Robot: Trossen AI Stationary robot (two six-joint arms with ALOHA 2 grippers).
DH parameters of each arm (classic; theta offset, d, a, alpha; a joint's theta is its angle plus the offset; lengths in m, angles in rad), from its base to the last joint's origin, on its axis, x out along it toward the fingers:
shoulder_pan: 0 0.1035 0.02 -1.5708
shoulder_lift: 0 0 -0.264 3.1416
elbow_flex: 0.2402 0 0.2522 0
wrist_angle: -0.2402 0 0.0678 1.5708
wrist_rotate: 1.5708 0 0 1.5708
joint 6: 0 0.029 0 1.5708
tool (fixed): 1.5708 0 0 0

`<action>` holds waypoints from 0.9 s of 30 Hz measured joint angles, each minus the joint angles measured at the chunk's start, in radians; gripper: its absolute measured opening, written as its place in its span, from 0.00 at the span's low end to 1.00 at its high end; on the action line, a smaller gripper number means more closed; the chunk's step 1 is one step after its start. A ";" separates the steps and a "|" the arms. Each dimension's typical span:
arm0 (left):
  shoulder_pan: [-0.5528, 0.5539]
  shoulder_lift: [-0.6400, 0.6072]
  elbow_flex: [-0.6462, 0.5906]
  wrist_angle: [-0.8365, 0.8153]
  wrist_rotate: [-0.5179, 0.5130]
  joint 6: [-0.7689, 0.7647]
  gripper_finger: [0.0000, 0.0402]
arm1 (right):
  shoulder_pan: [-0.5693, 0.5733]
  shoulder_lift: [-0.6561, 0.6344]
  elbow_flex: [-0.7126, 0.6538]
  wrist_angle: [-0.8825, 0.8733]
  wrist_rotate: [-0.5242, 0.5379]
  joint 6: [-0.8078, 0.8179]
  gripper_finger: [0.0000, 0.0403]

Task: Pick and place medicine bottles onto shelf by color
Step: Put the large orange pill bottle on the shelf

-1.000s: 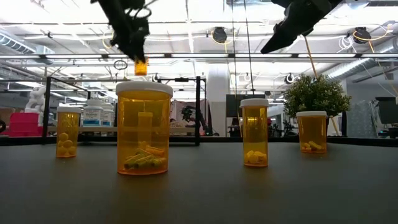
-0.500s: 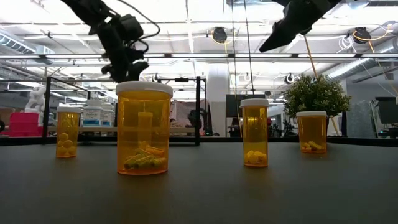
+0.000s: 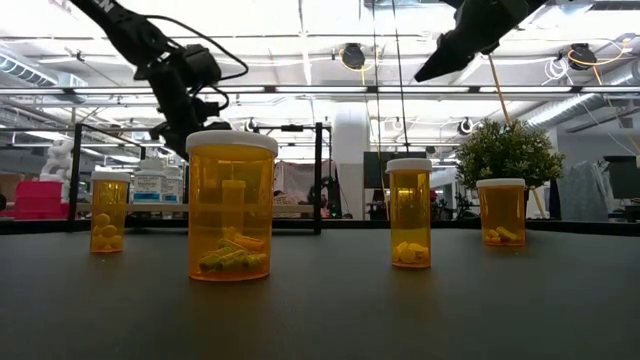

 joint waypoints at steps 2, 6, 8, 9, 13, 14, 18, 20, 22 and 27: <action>0.000 0.000 -0.016 0.039 0.000 0.000 0.53 | 0.000 0.000 0.000 0.004 0.000 0.000 0.74; 0.000 0.000 -0.034 0.062 0.000 -0.003 0.53 | 0.000 0.000 0.000 0.007 0.000 0.000 0.74; 0.000 0.000 -0.038 0.069 0.000 -0.008 0.53 | 0.000 0.000 0.000 0.007 0.000 0.000 0.74; 0.000 0.000 -0.039 0.070 0.000 -0.012 0.53 | 0.000 0.000 0.000 0.007 0.000 0.000 0.74; 0.002 0.014 -0.040 0.085 0.001 -0.011 0.53 | 0.000 0.000 0.000 0.007 0.000 -0.003 0.74; 0.005 0.020 -0.040 0.091 0.002 -0.007 0.53 | 0.000 0.000 0.000 0.008 0.000 -0.004 0.74; 0.020 0.053 -0.039 0.096 0.030 0.000 0.53 | 0.000 0.000 0.000 0.013 0.000 -0.006 0.74; 0.024 0.062 -0.039 0.089 0.035 0.000 0.53 | 0.000 0.000 0.000 0.013 0.000 -0.012 0.74; 0.027 0.066 -0.037 0.092 0.035 0.000 0.53 | 0.000 0.000 0.000 0.014 0.000 -0.019 0.74; 0.027 0.068 -0.037 0.092 0.037 0.002 0.53 | 0.000 0.000 0.000 0.020 0.000 -0.027 0.74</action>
